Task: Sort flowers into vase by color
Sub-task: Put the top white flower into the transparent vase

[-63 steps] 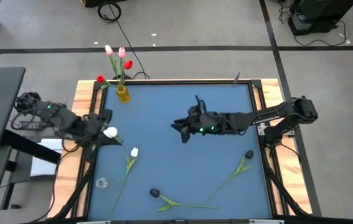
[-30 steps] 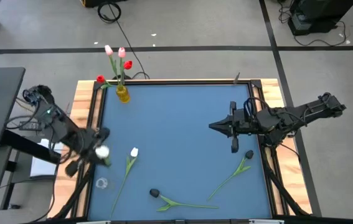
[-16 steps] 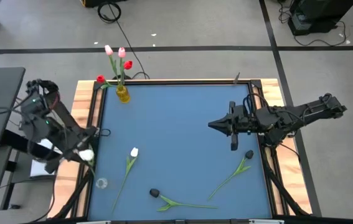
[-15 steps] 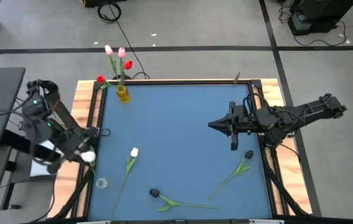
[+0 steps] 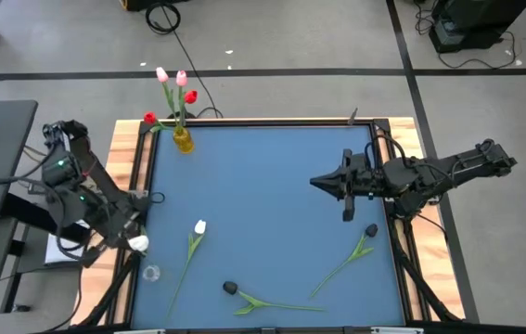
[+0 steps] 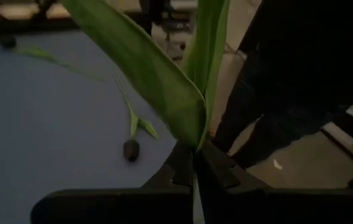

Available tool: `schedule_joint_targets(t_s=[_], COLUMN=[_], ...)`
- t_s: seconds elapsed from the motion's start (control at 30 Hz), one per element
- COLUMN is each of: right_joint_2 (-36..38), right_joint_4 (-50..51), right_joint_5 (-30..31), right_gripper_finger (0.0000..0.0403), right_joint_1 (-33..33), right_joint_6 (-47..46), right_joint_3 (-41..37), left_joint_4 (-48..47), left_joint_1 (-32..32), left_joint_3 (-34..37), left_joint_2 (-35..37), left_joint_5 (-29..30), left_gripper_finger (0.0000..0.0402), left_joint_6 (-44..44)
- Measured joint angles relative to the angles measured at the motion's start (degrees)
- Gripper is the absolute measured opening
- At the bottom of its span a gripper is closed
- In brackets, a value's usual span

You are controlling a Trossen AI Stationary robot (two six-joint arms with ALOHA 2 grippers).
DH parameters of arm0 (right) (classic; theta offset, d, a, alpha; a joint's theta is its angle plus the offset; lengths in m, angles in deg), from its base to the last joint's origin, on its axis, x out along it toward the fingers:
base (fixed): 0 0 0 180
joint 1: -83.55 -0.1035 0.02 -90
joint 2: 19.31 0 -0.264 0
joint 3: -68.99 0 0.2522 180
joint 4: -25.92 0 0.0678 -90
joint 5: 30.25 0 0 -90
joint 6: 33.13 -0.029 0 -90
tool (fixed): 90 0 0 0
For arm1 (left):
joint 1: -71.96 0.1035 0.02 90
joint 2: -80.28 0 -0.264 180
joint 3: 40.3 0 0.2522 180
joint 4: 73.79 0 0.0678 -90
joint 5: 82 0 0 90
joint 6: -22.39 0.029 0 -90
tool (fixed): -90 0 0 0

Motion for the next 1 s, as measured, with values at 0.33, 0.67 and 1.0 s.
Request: schedule_joint_targets(t_s=[0.33,0.67,1.0], right_joint_2=[-0.02,-0.17,-0.17], right_joint_4=[-1.29,-1.22,-1.20], right_joint_5=[0.83,1.40,1.86], right_gripper_finger=[0.0006,0.0006,0.0006], right_joint_1=[0.00,-0.22,-0.22], right_joint_6=[-0.37,-1.56,-0.51], right_joint_3=[0.00,0.00,0.00], left_joint_4=[-0.16,-1.36,-1.69], left_joint_1=[0.04,0.02,0.02], left_joint_3=[-3.68,-3.43,-3.41], left_joint_2=[0.10,-0.07,-0.43], left_joint_5=[-1.26,-1.98,-1.94], left_gripper_finger=[0.0010,0.0012,0.0012], left_joint_6=[1.17,2.16,0.36])
